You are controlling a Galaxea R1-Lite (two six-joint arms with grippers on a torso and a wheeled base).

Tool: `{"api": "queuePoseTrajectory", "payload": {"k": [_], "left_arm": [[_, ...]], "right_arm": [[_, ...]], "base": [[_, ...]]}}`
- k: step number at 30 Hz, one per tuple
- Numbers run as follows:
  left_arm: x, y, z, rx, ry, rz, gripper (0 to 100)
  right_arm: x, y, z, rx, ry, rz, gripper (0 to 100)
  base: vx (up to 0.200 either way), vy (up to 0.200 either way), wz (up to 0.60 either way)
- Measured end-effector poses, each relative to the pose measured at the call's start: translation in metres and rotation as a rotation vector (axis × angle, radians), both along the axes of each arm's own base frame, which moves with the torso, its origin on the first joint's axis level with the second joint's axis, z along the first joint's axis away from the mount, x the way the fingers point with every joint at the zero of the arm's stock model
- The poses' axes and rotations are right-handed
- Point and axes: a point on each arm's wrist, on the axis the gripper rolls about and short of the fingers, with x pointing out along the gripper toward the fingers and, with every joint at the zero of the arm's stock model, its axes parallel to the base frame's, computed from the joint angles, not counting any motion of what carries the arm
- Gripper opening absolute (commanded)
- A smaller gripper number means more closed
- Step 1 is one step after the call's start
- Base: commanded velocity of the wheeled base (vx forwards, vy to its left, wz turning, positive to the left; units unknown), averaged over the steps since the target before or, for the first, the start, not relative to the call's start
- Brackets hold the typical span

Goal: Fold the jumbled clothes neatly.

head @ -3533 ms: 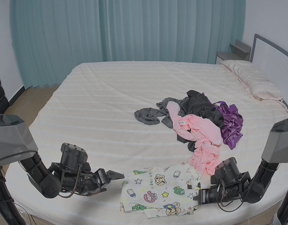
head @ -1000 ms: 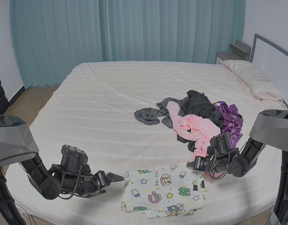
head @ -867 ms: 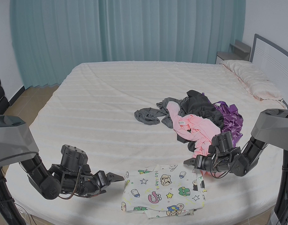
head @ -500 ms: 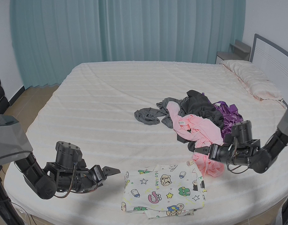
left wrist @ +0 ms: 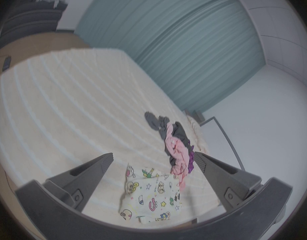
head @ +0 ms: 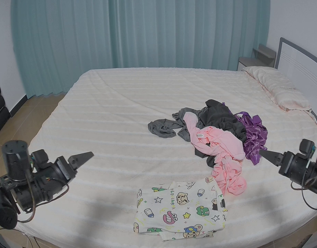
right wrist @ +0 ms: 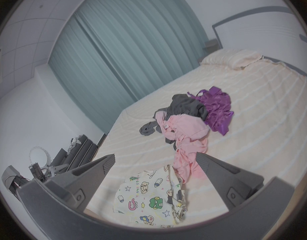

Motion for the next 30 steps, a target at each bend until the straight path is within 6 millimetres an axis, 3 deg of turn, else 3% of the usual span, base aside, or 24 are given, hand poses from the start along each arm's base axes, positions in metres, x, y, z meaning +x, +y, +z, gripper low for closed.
{"api": "queuePoseTrajectory", "payload": {"k": [4,10,20,25,30], "left_arm": [[-0.034,0.014,0.014,0.062,-0.092,0.060,100],[-0.084,0.032,0.018,0.176,-0.159,0.148,100],[-0.160,0.060,0.002,0.435,-0.276,0.320,100],[-0.183,0.071,-0.007,0.544,-0.314,0.505,100],[-0.194,0.076,-0.010,0.635,-0.318,0.624,100]], "right_arm": [[-0.036,-0.012,0.004,-0.020,-0.044,-0.047,100],[-0.082,-0.029,0.001,-0.050,-0.093,-0.146,100],[-0.144,-0.044,-0.023,-0.252,-0.161,-0.311,100],[-0.165,-0.044,-0.034,-0.434,-0.216,-0.397,100],[-0.173,-0.045,-0.040,-0.484,-0.215,-0.538,100]], "base": [[0.000,0.000,0.00],[0.000,0.000,0.00],[0.000,0.000,0.00],[0.000,0.000,0.00],[0.000,0.000,0.00]]}}
